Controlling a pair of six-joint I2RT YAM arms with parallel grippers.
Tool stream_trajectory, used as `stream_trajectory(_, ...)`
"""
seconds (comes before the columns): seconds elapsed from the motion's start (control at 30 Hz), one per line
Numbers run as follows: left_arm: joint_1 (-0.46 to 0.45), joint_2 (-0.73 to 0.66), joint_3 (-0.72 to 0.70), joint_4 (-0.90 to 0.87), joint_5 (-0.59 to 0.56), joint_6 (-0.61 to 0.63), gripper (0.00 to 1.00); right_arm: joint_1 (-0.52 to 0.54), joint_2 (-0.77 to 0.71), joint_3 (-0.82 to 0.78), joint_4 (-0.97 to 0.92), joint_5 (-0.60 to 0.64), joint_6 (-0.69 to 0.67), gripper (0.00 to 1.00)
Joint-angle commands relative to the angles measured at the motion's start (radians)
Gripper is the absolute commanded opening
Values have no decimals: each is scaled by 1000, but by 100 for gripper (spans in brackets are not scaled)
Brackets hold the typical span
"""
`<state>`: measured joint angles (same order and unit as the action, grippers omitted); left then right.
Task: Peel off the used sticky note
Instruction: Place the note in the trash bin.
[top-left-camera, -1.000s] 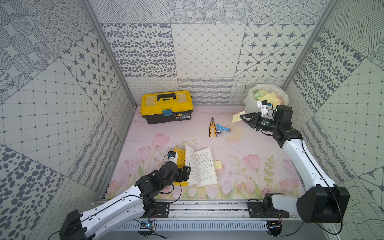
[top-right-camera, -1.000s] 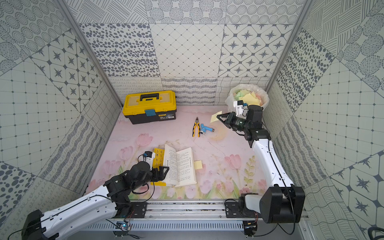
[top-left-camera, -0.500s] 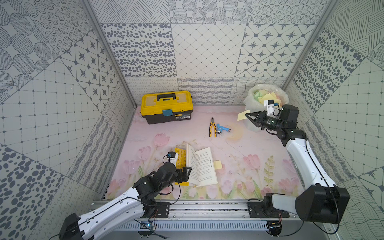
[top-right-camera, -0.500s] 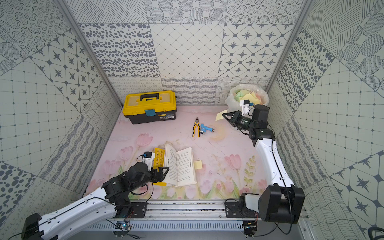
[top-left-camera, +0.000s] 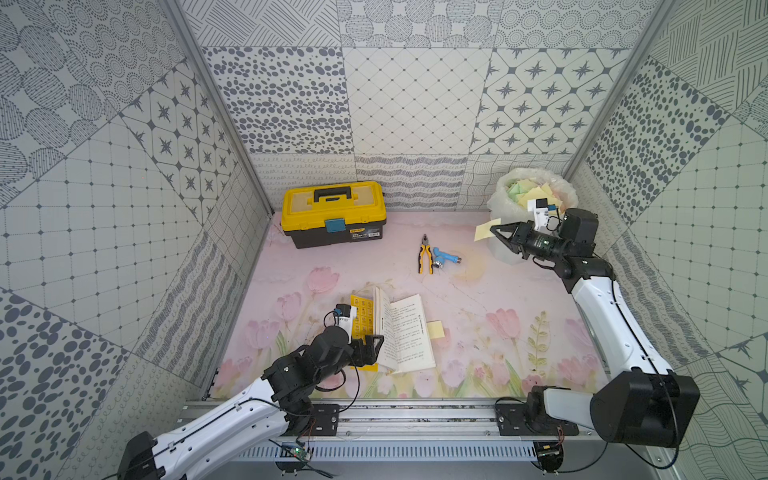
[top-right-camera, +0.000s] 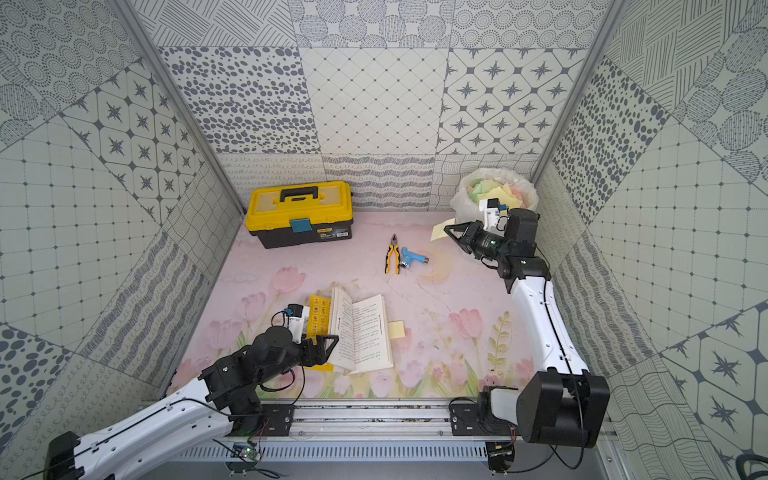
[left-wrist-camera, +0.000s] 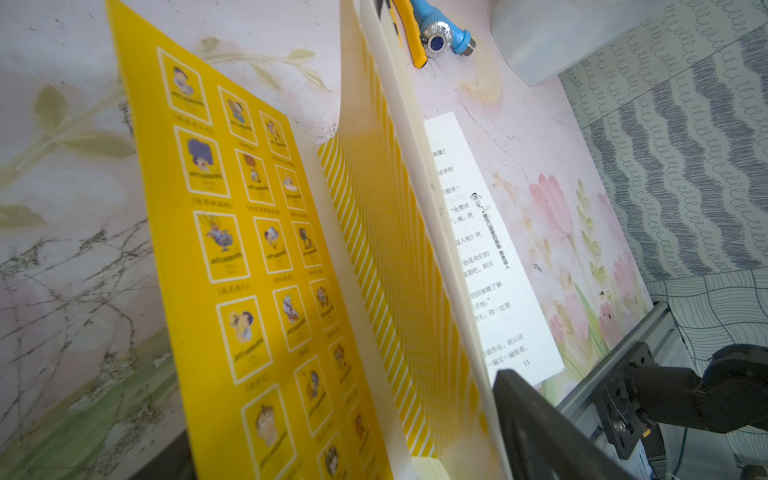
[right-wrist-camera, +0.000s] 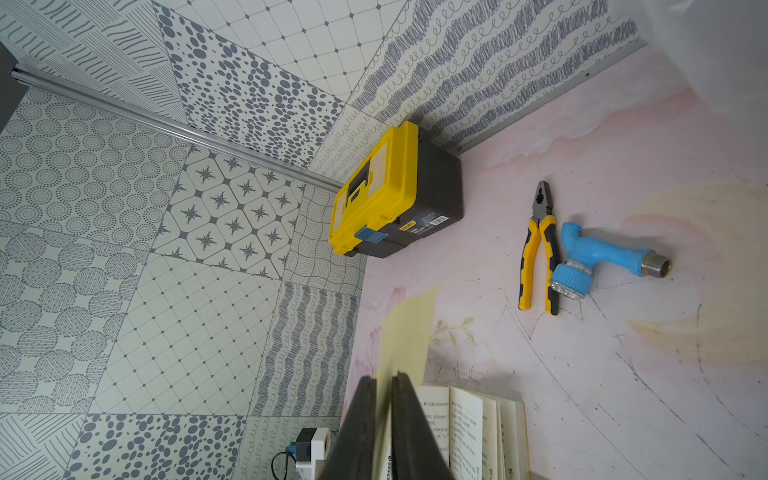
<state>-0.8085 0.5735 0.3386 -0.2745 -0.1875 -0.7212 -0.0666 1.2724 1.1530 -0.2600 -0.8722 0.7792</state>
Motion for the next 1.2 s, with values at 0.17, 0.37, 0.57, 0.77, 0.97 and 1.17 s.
stream_trajectory(0.17, 5, -26, -7, 22, 3, 29, 89, -10, 8, 37, 21, -14, 6, 13)
stream_trajectory(0.37, 5, -30, -13, 20, -1, 29, 86, -16, 5, 36, 22, -16, 6, 13)
stream_trajectory(0.57, 5, -40, -12, 13, 0, 28, 81, -20, 4, 36, 22, -16, 6, 13)
stream_trajectory(0.77, 5, -58, -10, -1, -2, 29, 81, -21, 3, 36, 21, -16, 6, 13)
stream_trajectory(0.97, 5, -71, -9, -7, -7, 28, 82, -22, 7, 38, 22, -17, 6, 13)
stream_trajectory(1.17, 5, -62, -12, -4, -9, 30, 77, -24, 4, 39, 21, -18, 7, 13)
